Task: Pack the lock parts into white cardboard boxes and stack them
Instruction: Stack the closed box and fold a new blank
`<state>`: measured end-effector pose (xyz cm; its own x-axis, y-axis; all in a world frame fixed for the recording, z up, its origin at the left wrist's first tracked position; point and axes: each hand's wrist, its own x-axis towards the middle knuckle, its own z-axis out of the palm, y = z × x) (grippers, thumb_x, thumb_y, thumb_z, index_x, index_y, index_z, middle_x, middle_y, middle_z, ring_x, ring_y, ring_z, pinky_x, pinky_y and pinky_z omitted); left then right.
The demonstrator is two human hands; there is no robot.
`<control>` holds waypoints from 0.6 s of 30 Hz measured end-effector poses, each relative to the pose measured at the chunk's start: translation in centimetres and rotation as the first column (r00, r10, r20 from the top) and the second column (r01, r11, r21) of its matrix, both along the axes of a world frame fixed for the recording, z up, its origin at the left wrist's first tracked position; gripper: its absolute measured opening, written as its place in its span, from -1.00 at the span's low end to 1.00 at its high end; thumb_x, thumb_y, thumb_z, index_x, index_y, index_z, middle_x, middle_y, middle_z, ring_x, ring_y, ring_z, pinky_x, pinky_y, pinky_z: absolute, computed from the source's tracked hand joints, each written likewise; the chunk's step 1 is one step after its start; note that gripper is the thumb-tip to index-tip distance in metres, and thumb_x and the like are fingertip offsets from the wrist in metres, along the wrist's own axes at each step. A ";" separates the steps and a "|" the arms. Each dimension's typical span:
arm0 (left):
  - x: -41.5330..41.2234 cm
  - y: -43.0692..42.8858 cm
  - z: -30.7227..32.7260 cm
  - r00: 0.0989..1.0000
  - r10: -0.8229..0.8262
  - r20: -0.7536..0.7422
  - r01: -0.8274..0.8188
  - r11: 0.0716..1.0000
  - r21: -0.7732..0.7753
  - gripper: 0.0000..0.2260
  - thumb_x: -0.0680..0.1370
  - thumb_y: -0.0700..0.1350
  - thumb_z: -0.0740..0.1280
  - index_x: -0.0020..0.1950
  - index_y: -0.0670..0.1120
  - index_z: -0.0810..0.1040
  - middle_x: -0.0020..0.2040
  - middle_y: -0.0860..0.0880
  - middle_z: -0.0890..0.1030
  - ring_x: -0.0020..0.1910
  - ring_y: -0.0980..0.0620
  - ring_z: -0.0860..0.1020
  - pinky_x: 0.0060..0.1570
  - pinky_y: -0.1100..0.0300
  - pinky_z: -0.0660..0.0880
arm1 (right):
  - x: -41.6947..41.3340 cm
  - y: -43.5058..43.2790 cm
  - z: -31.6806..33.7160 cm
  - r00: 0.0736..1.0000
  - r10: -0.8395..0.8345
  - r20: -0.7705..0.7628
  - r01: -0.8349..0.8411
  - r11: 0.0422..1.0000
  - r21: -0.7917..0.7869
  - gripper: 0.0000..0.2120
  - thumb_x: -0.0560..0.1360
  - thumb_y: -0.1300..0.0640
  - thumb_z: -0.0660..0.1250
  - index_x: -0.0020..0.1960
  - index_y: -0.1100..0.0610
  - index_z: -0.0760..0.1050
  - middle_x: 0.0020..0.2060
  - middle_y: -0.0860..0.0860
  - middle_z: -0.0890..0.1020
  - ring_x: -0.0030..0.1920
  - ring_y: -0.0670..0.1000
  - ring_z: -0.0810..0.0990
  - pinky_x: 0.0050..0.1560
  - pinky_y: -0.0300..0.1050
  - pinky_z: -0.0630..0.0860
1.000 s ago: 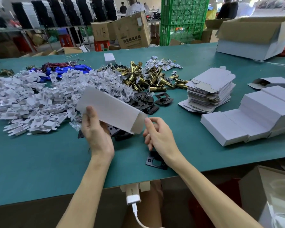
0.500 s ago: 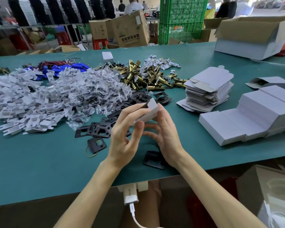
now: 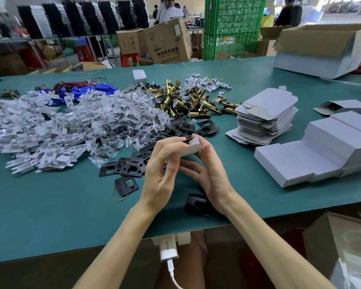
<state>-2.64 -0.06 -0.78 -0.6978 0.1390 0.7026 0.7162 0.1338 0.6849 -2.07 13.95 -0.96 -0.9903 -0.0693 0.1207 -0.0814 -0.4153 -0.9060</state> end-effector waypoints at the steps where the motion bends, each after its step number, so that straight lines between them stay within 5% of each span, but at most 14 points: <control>1: 0.1 -0.1 0.0 1.000 -0.003 0.013 0.003 1.000 0.014 -0.69 0.75 -0.04 0.11 0.26 -0.16 0.57 0.27 -0.13 0.58 0.32 -0.12 0.54 0.28 0.09 0.43 | 0.0 0.0 -0.1 1.000 0.011 0.001 -0.011 1.000 -0.007 -0.22 0.40 -0.39 0.40 0.48 -0.03 0.36 0.34 0.10 0.58 0.22 0.27 0.65 0.28 0.22 0.56; 6: 0.4 -0.2 0.0 0.989 -0.034 0.145 0.022 0.996 0.084 -0.77 0.73 -0.18 0.15 0.31 -0.19 0.51 0.23 0.00 0.61 0.18 0.03 0.60 0.12 0.24 0.48 | 0.0 0.0 -0.1 0.998 0.059 0.007 -0.059 0.998 -0.013 -0.05 0.25 -0.41 0.53 0.47 0.03 0.32 0.36 0.26 0.51 0.23 0.27 0.65 0.30 0.11 0.57; 9: 0.3 -0.3 0.0 0.982 -0.025 0.188 0.003 0.993 0.116 -0.72 0.74 -0.09 0.13 0.29 -0.18 0.54 0.24 -0.03 0.62 0.22 -0.06 0.59 0.17 -0.01 0.53 | -0.1 0.0 -0.1 0.997 0.076 0.011 -0.075 0.997 -0.030 -0.06 0.25 -0.36 0.57 0.46 0.03 0.32 0.37 0.29 0.48 0.24 0.26 0.64 0.29 0.05 0.58; 13: 0.1 -0.3 0.0 0.952 -0.084 0.293 0.021 0.977 0.212 -0.75 0.73 -0.05 0.15 0.26 -0.13 0.54 0.38 0.02 0.59 0.40 -0.10 0.54 0.28 -0.08 0.54 | -0.2 -0.1 -0.2 0.998 0.060 -0.029 -0.061 0.997 -0.048 -0.18 0.26 -0.30 0.60 0.39 -0.04 0.38 0.40 0.28 0.43 0.30 0.19 0.61 0.26 0.01 0.59; 18: -0.4 -0.5 0.0 0.885 -0.191 0.425 0.008 0.919 0.395 -0.67 0.64 -0.05 0.29 0.40 -0.08 0.43 0.41 0.06 0.56 0.33 0.00 0.58 0.05 0.13 0.60 | -0.2 0.0 -0.2 1.000 0.011 -0.011 -0.011 0.997 -0.079 -0.49 0.41 -0.21 0.51 0.23 -0.04 0.45 0.39 0.25 0.46 0.29 0.15 0.60 0.21 -0.01 0.60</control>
<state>-3.07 -0.57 -0.76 -0.9436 0.0174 0.3307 0.3160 -0.2507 0.9150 -2.26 13.97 -1.16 -0.9882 -0.0701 0.1366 -0.0857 -0.4865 -0.8695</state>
